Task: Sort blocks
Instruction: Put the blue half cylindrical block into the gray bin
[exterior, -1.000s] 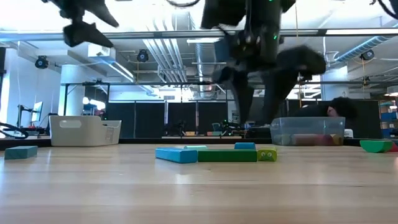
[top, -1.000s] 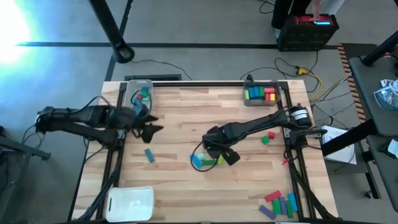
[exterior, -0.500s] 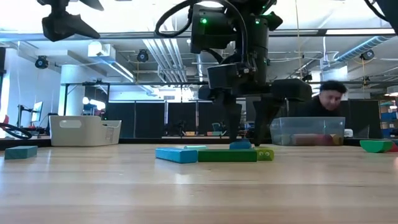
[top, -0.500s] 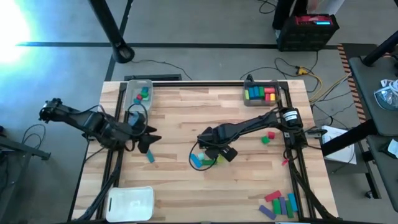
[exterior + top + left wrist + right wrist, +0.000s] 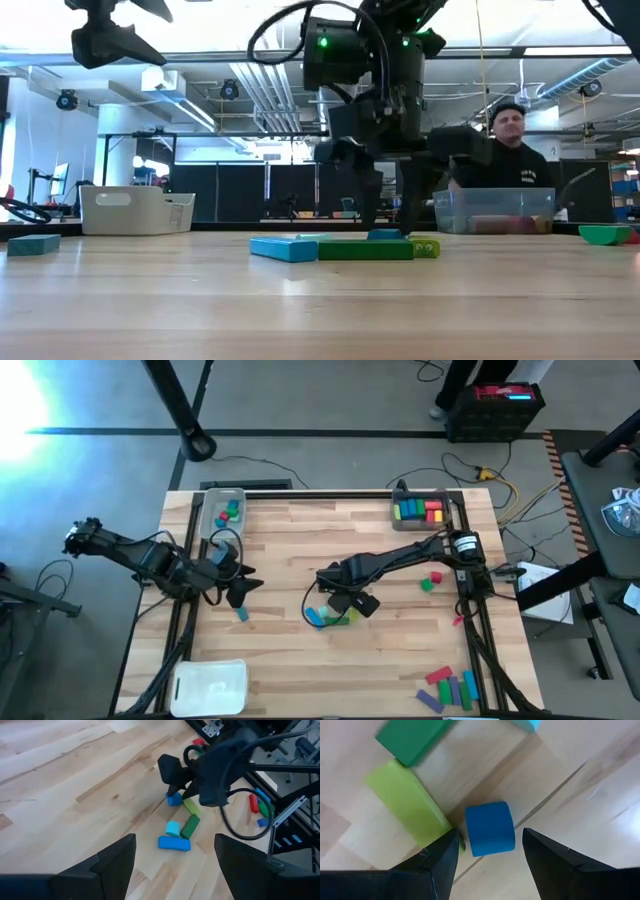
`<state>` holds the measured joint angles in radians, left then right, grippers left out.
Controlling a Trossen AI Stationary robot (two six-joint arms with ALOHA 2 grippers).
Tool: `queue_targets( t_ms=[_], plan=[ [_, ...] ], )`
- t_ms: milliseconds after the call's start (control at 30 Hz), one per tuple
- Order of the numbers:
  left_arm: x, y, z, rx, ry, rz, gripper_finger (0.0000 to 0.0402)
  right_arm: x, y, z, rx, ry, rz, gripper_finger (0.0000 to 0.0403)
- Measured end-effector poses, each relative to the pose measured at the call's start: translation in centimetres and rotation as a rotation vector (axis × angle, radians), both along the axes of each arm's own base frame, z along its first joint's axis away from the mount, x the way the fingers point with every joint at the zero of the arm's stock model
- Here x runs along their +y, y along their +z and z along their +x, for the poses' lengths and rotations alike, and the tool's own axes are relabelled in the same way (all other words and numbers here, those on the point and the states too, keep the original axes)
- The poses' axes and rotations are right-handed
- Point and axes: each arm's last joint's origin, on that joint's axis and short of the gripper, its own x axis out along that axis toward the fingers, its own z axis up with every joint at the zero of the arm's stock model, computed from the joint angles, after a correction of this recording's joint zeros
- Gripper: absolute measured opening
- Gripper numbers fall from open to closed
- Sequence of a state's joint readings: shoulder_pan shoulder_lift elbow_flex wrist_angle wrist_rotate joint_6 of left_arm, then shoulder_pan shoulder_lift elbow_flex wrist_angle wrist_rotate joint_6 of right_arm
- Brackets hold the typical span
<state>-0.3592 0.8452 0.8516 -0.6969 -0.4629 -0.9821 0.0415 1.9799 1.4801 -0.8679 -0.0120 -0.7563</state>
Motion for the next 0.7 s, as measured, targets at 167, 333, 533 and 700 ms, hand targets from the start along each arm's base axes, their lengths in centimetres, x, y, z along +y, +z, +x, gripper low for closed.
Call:
queue_targets(
  t_ms=[167, 333, 533, 700],
  plan=[
    [0.0, 0.1, 0.0, -0.007, 0.001, -0.002, 0.0255, -0.4, -1.5, 0.1, 0.03, -0.041, 0.014, 0.0209],
    [0.0, 0.1, 0.1, -0.018, 0.001, -0.006, 0.0255, -0.3, -1.7, 0.2, 0.018, -0.086, 0.031, 0.0192],
    [0.0, 0.3, 0.0, -0.02, -0.018, 0.02, 0.0255, -0.3, -1.9, 0.2, 0.018, -0.149, 0.041, 0.0137],
    [0.3, 2.2, -0.7, -0.014, -0.085, 0.115, 0.0255, -0.3, -1.5, 0.4, 0.005, -0.275, 0.063, 0.0125]
  ],
)
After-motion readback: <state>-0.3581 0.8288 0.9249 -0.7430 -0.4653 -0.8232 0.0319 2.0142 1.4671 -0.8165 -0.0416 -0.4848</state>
